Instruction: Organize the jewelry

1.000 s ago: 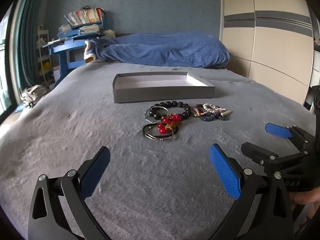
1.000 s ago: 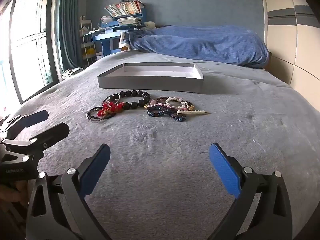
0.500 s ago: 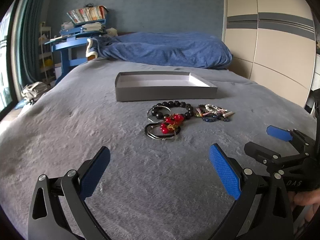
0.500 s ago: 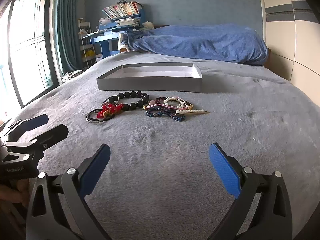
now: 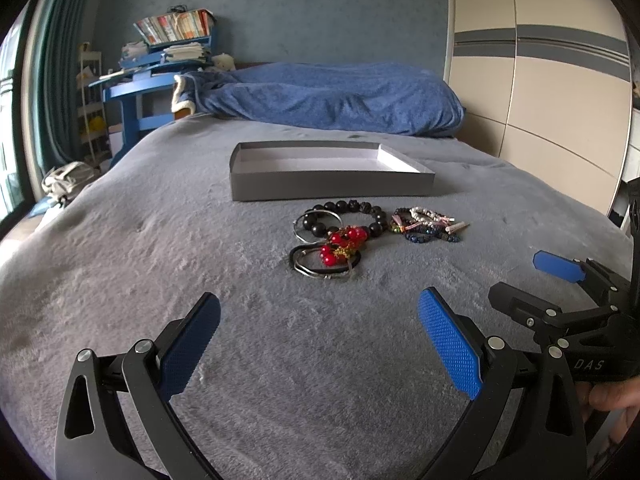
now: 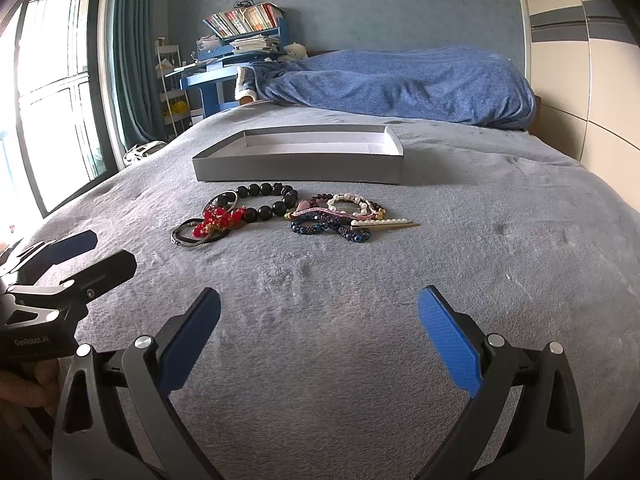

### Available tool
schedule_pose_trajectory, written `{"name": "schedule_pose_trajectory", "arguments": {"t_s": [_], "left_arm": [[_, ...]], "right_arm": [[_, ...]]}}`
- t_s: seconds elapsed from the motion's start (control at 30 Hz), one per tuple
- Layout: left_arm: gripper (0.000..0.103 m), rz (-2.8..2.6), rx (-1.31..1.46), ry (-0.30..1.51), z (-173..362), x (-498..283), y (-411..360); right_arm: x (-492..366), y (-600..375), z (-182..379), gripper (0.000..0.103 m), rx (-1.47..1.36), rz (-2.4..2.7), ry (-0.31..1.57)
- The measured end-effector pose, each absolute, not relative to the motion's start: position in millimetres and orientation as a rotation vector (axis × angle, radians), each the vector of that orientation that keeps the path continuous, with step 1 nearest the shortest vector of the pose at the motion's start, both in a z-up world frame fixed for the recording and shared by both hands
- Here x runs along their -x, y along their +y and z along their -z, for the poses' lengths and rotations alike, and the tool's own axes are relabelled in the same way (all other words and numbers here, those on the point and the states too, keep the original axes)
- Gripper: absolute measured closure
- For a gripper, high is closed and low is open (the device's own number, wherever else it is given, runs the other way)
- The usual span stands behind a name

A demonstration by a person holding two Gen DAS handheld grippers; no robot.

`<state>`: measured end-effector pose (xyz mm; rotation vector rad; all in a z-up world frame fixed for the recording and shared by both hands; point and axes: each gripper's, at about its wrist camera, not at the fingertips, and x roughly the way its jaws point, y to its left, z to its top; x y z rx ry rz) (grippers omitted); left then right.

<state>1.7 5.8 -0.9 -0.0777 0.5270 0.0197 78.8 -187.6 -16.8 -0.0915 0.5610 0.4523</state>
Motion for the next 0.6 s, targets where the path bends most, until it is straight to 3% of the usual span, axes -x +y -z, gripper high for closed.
{"name": "schedule_pose_trajectory", "arguments": {"t_s": [0.6], "left_arm": [[0.005,-0.019,0.079,0.527,1.2,-1.8,5.9]], "right_arm": [[-79.4,-188.6,17.3,0.005,0.088,-0.452,0.562]]}}
